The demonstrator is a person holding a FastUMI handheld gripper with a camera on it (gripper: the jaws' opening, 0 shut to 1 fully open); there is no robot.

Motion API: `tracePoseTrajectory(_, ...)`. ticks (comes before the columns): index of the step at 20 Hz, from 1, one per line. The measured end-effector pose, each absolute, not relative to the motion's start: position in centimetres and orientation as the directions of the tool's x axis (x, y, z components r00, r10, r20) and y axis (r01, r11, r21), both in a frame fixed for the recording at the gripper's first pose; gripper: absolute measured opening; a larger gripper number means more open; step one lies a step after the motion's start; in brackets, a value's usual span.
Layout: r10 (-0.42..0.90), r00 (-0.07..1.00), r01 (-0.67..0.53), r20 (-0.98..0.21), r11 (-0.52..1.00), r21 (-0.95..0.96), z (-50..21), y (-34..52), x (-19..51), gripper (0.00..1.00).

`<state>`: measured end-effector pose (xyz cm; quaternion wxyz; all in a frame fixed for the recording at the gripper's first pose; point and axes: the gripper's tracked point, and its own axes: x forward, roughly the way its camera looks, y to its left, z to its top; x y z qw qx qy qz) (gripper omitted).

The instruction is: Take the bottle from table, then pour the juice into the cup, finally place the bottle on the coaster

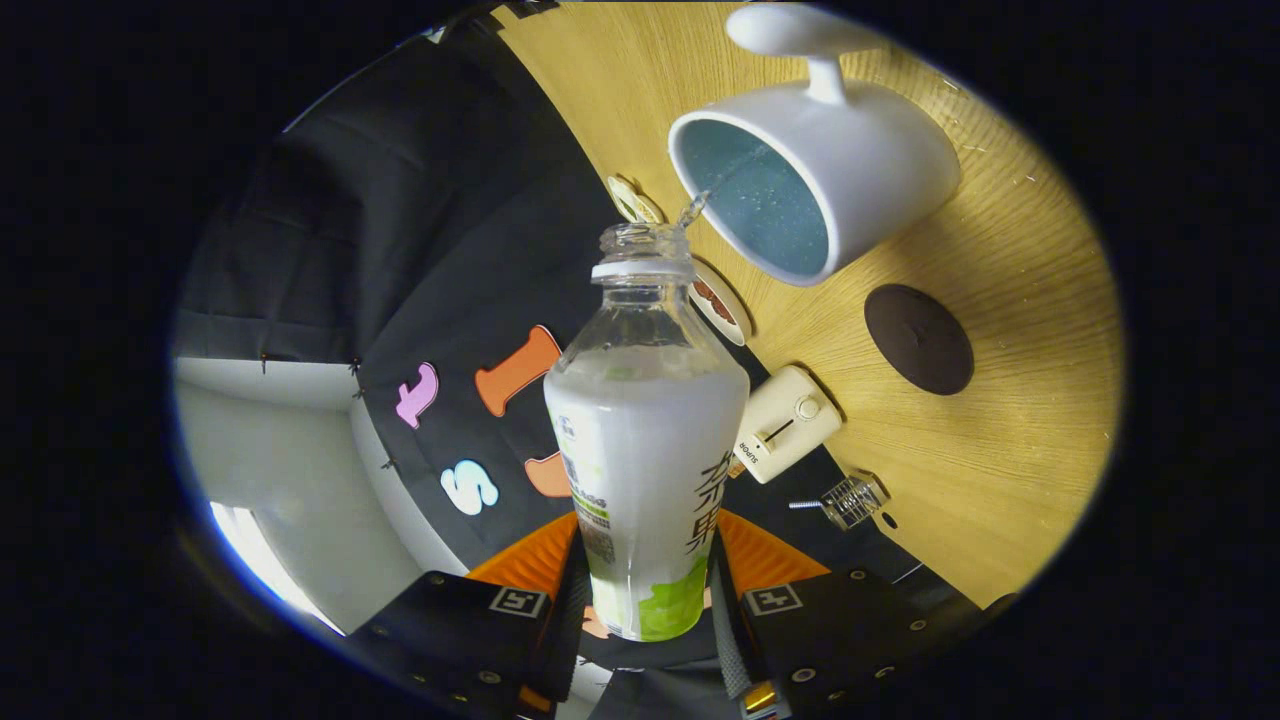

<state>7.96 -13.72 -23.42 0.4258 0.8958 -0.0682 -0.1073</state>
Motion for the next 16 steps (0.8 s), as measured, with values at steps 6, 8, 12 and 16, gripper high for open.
tracePoseTrajectory(6, -0.232, 0.965, -0.062, -0.124, -0.657, 0.751, -22.7, -14.4, 8.1, 0.57)
tracePoseTrajectory(8, -0.238, 0.964, -0.073, -0.120, -0.668, 0.741, -22.4, -14.4, 8.1, 0.57)
tracePoseTrajectory(12, -0.241, 0.965, -0.091, -0.107, -0.684, 0.724, -21.9, -14.7, 8.0, 0.57)
tracePoseTrajectory(16, -0.252, 0.962, -0.109, -0.104, -0.707, 0.699, -21.4, -14.8, 8.1, 0.57)
